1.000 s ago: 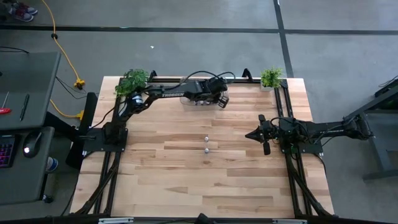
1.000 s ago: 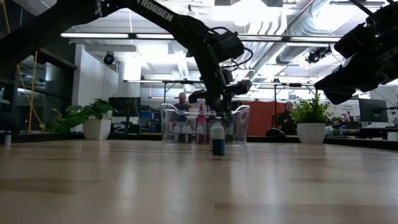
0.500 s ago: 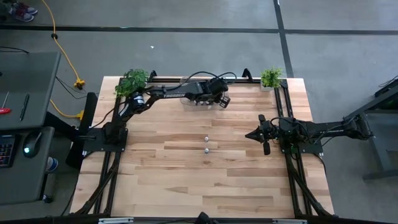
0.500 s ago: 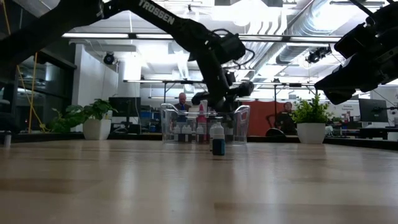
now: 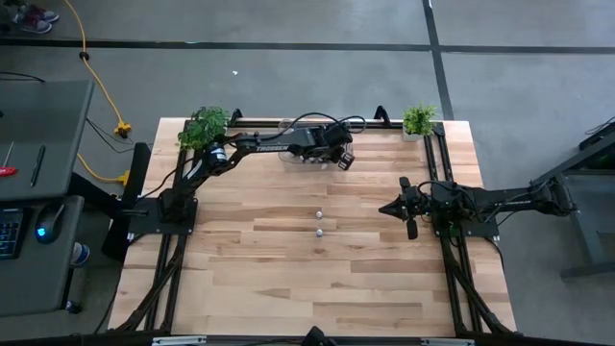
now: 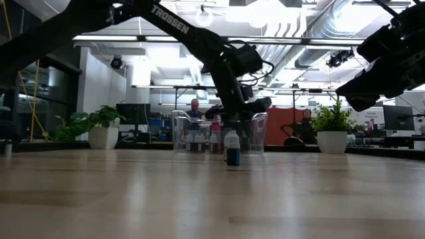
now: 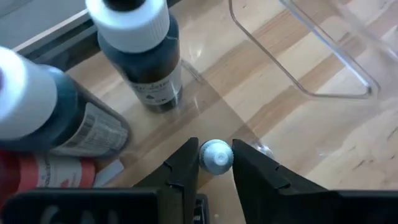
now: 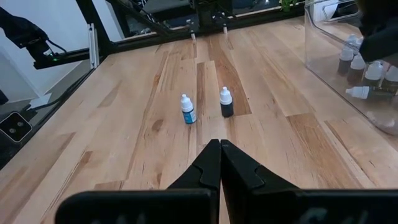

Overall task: Pick & Place food coloring
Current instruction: Put the right small blue food coloring bottle into the transparent bin, then put the small blue food coloring bottle into the transparent bin

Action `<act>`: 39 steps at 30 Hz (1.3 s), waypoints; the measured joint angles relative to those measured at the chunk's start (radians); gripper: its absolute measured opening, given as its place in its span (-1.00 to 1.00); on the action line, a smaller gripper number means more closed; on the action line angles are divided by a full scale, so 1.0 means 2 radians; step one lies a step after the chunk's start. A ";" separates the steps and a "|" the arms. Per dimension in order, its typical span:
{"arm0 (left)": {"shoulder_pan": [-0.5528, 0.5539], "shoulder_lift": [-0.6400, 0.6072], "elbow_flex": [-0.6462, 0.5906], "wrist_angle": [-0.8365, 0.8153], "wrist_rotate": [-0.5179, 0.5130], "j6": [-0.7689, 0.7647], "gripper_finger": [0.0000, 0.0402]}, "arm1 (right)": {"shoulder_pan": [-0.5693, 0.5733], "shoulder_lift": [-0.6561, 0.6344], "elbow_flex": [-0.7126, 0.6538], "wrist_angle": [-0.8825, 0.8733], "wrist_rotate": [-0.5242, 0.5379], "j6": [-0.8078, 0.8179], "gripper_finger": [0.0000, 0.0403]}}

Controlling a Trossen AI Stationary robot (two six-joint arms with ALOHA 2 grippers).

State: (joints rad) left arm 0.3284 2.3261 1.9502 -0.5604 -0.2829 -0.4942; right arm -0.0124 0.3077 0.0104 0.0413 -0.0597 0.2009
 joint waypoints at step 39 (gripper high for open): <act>-0.025 -0.076 0.148 -0.252 0.000 0.070 -0.30 | 0.000 0.000 0.000 0.000 0.000 0.000 -1.00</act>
State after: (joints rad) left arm 0.2785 2.1749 2.2456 -1.0644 -0.2832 -0.3546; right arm -0.0124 0.3073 0.0101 0.0414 -0.0601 0.2009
